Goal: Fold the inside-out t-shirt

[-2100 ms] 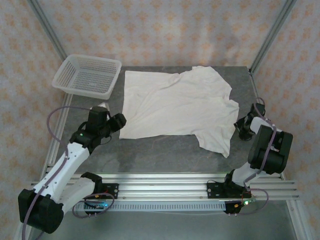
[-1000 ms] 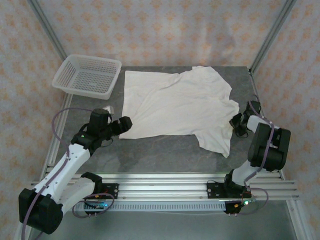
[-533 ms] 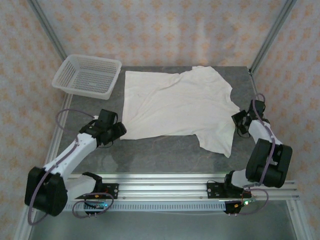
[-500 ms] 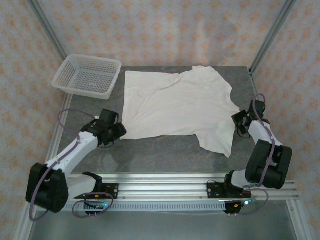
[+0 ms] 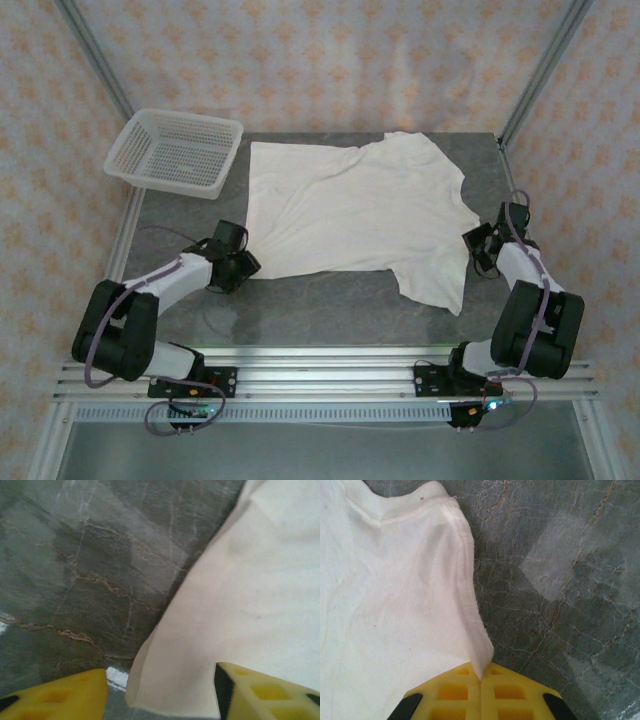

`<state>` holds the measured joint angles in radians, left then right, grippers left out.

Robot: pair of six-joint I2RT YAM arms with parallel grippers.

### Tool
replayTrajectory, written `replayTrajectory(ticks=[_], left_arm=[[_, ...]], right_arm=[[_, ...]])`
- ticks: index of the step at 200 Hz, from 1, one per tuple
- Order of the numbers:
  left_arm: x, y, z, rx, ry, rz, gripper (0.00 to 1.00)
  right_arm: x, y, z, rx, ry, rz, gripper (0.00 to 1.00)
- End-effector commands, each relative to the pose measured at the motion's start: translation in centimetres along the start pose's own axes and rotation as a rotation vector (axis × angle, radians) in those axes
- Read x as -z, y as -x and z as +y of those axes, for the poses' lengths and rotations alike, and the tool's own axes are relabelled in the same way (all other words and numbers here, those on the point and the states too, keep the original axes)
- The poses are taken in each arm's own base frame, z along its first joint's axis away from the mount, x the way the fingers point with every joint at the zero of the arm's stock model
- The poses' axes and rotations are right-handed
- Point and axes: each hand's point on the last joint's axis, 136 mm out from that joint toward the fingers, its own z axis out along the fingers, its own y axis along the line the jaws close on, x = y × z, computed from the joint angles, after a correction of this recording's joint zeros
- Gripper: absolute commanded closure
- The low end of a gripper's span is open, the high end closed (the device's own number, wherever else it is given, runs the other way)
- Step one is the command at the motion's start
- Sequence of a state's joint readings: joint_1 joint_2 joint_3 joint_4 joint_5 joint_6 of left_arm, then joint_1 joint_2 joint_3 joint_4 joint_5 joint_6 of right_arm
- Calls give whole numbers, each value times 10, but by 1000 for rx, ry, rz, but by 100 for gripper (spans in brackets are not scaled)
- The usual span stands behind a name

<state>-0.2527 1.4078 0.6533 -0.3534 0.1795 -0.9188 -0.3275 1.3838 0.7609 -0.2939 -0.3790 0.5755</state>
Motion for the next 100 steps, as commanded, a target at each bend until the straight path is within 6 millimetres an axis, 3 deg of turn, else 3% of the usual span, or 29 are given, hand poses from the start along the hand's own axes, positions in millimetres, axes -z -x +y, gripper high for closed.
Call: replayTrajectory(ticks=[1, 44, 76, 100], left_arm=[[-6, 8, -7, 49, -31, -26, 56], [0, 11, 1, 71, -3, -57, 100], [18, 10, 22, 54, 53, -96, 100], [29, 2, 36, 47, 50, -105, 100]], right_arm=[[1, -5, -4, 2, -22, 14, 100], [5, -7, -17, -32, -63, -10, 100], [15, -13, -51, -79, -165, -85, 100], [17, -28, -69, -62, -191, -74, 100]])
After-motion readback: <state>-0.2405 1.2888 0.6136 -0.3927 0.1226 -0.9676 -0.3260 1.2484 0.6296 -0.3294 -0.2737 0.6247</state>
